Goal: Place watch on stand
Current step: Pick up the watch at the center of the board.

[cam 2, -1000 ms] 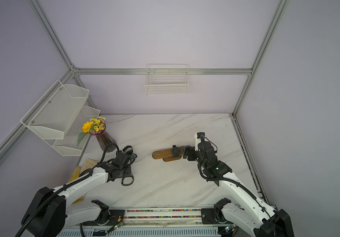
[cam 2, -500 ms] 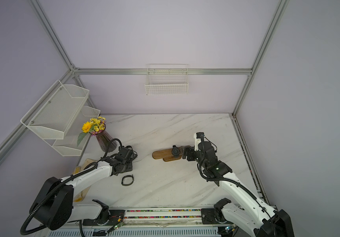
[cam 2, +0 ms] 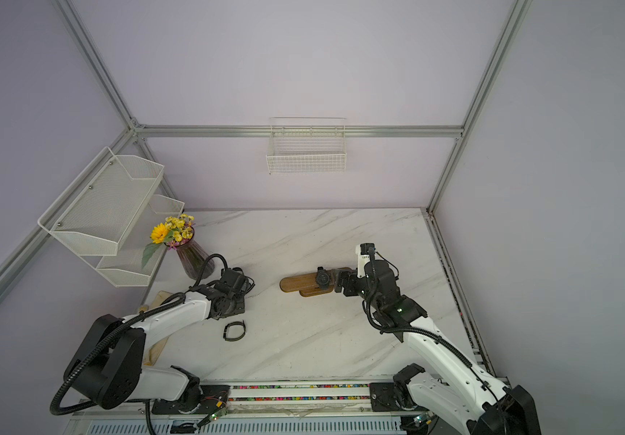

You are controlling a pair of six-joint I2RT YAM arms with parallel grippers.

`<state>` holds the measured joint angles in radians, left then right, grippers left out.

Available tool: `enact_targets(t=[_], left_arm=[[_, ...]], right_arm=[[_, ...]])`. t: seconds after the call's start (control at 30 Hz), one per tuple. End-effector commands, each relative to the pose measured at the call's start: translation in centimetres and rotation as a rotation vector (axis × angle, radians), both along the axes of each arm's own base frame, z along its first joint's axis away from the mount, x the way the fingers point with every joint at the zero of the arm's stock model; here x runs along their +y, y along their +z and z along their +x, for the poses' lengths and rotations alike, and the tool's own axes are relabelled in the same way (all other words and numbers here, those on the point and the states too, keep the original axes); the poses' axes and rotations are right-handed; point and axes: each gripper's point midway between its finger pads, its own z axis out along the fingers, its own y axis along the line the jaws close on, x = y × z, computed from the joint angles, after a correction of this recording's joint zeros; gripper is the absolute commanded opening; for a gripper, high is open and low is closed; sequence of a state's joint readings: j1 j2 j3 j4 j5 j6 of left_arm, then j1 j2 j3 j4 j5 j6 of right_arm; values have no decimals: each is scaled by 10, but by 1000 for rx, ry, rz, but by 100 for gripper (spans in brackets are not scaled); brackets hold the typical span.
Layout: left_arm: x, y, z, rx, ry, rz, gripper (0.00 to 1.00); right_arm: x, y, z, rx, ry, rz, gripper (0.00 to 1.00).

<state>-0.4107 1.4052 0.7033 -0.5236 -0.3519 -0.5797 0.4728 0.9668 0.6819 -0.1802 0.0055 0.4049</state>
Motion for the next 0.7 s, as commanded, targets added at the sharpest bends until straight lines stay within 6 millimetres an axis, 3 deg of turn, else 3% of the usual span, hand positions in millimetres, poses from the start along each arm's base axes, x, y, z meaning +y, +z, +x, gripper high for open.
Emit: enact_targets(t=[0.0,0.13,0.27,0.37,0.53,0.67], left_arm=[[-4,18,19,-63,8,-17,13],[-3,18,19,-67,9,-14,0],[-5,26,22,-98,-7,-25,0],[-10,42,28,-152,-38,-44,0],[-25,97,41,-307,-108,-126,0],[-64,153,47,-515,-274,-283,0]], right_arm=[[3,7,2,-13,8,5,90],[4,10,3,-16,10,6,90],[4,13,3,-19,11,14,90],[4,15,2,-21,11,22,90],[7,22,-1,-28,25,51,90],[12,35,-5,-43,53,92,90]])
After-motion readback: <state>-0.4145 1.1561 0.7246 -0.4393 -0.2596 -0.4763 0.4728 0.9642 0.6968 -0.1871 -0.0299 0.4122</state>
